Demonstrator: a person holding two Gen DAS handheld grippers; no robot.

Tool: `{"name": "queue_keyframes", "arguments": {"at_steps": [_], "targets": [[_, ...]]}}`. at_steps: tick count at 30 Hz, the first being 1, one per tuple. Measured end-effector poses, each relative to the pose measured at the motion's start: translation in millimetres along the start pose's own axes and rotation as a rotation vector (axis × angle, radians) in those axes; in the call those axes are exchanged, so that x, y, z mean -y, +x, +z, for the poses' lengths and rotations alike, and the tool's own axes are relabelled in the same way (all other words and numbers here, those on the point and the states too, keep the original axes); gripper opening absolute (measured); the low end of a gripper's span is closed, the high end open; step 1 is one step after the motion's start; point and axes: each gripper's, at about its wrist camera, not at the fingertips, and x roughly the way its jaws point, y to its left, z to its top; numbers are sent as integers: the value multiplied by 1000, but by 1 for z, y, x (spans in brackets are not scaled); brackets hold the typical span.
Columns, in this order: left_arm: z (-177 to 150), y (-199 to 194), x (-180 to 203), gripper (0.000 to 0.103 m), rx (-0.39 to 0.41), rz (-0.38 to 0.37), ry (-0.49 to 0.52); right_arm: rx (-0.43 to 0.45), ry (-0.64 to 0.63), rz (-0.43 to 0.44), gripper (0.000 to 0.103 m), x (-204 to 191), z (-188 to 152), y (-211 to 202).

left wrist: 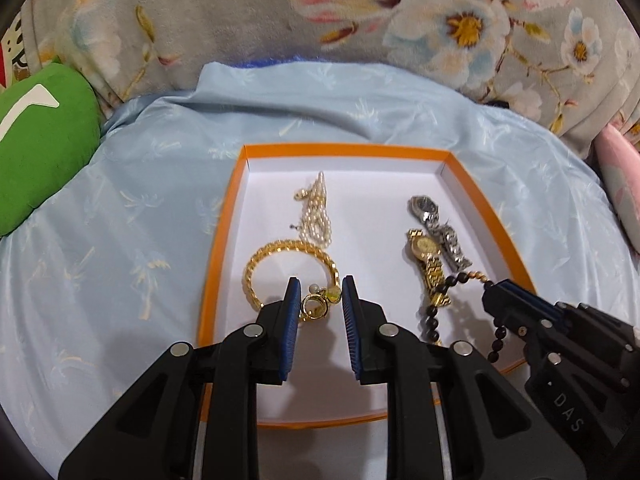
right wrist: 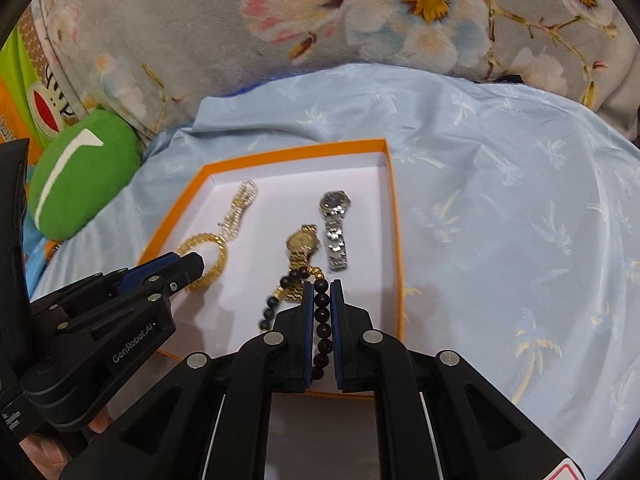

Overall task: Organize jewelry
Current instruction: 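Carry bead bracelet and gold earring into the orange box while both tools open, then lift both tools out and move them toward the remaining earrings and ring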

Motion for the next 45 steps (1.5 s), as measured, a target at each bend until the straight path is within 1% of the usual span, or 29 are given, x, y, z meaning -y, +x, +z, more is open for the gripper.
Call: {"name": "queue_keyframes", "arguments": {"at_steps": [3,5,8,10,12,13,16,19,23,24,28,34,36,38,41,43,45], "targets": [[-2,-1,1,21,0,-2,2,11,-17,-20,9,-1,-3,-3],[-3,-3,0,21,0,-5,-1,20,-30,-31,11,-3,-6,-6],[-5,-3,0,22,-12,1,-3,30,-27,-28,11,-2,-10,-13],[-5,-6,-3,36,-6,-1,-24,39,-20,-24,11,-1,-11,-19],[-6,-14,-7,57,23,1,-50,50,-10,-23,11,1,-14,-26],[-7,-21,-9,60,40,4,-61,54,-8,-24,11,1,-16,-29],[-10,-41,-16,60,83,11,-79,66,-5,-24,11,2,-23,-41],[-16,-60,-27,60,102,33,-96,72,-1,-14,11,2,-33,-55],[-37,-89,-39,60,122,72,-92,65,2,-1,12,2,-50,-70],[-43,-95,-41,60,124,71,-96,61,6,3,12,2,-54,-73],[-72,-109,-44,60,101,60,-107,49,18,5,12,4,-73,-85],[-110,-122,-37,60,73,43,-107,31,19,-16,12,4,-102,-98],[-118,-123,-34,60,61,46,-104,22,21,-23,15,4,-109,-100],[-125,-125,-33,60,52,49,-106,11,31,-19,20,5,-116,-102],[-135,-128,-33,60,36,51,-99,0,40,-14,21,6,-121,-103],[-139,-130,-35,61,33,47,-112,0,43,-15,21,6,-122,-103],[-141,-131,-38,63,26,45,-128,-11,52,-7,21,7,-120,-100]]}}
